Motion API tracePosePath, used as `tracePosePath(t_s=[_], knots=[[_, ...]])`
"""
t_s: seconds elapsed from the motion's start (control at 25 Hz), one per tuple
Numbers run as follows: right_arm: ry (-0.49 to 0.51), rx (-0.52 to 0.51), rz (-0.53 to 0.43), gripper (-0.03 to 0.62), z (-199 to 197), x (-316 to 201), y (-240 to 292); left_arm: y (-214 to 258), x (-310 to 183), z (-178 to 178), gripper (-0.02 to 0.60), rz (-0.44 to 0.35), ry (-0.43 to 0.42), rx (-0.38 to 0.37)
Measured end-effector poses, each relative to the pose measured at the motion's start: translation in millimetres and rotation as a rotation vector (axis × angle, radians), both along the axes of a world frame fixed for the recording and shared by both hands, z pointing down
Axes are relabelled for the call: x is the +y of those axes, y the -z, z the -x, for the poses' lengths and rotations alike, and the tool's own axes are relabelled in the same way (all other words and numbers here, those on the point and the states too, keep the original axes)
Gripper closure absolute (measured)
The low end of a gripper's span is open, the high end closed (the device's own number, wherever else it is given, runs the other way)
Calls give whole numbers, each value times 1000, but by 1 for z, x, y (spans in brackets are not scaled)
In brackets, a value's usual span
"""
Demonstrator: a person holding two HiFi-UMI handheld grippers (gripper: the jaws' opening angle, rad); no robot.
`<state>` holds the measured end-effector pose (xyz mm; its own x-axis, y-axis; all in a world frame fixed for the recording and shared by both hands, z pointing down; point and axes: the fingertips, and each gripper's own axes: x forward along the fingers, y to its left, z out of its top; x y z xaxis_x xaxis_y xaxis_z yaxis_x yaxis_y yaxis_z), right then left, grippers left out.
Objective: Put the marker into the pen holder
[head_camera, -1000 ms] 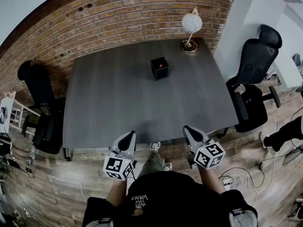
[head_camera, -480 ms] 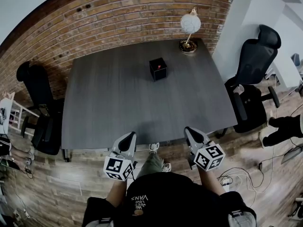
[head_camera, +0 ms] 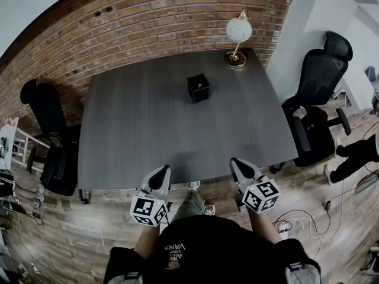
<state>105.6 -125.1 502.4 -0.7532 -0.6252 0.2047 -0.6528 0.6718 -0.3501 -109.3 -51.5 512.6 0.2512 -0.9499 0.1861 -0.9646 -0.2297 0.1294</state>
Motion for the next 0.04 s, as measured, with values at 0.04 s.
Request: tracePosePath(t_s=[0.04], knots=[[0,0,-2,594,1,-2,1,0,-1,1,529,0,0,0]])
